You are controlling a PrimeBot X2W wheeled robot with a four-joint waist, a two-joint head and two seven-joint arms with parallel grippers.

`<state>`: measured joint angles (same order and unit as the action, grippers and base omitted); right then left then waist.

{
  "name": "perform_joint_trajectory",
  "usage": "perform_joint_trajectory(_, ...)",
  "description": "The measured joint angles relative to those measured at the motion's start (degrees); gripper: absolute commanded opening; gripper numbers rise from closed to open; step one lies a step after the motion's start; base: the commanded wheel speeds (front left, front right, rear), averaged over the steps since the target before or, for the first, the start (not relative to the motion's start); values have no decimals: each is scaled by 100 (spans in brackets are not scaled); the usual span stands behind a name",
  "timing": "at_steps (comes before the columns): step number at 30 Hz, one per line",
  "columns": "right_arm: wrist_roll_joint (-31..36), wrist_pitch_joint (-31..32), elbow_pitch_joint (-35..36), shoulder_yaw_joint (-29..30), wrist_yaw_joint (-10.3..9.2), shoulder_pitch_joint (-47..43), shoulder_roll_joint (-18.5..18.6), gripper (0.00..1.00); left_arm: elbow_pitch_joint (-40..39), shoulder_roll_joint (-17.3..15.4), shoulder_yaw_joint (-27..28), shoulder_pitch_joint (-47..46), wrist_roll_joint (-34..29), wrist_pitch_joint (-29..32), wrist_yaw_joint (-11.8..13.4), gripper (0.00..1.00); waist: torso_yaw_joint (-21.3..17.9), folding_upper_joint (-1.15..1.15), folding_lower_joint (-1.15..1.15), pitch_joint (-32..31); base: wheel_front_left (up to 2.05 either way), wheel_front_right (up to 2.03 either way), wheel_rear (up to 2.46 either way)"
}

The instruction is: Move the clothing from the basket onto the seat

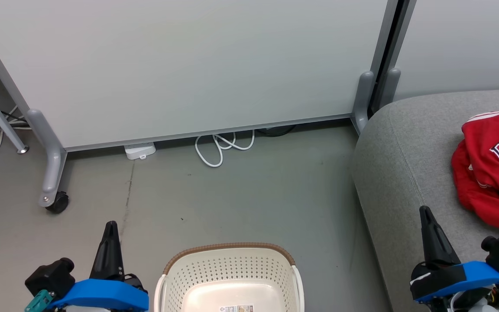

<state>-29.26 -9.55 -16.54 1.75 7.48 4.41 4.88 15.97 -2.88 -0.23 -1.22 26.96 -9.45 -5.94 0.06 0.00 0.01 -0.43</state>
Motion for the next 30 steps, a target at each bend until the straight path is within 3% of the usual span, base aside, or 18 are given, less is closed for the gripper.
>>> perform_joint_trajectory(30, -2424, 625, 93, 183, -1, 18, -79, 0, -71, 0, 271, -155, 2518, 609, -45, 0, -2, 0, 0, 17, 0, 0, 0)
